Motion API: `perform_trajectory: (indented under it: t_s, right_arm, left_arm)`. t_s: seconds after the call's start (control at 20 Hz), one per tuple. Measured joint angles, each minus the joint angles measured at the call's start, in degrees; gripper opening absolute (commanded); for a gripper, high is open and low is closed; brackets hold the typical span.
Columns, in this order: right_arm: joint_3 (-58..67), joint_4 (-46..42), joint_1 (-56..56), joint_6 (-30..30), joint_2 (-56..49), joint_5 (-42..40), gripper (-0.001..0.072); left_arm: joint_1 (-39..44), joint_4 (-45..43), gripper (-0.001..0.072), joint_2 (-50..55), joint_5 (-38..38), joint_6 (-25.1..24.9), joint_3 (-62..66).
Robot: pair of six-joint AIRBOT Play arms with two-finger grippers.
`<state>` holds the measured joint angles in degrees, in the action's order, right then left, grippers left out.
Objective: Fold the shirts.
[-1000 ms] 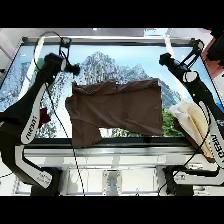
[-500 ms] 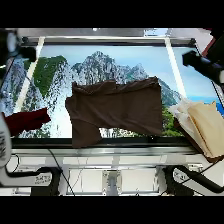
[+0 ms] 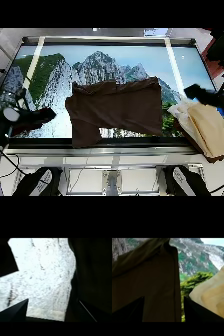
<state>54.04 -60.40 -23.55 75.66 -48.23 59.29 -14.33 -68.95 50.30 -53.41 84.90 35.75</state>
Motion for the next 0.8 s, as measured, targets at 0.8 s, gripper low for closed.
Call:
perform_trajectory:
  t_s: [0.8]
  right_arm:
    - [-8.63,10.29,-0.11,0.7,17.88,3.63,0.0542]
  left_arm:
    - [-0.66,41.48,0.0463,18.38,8.35,-19.56,-9.27]
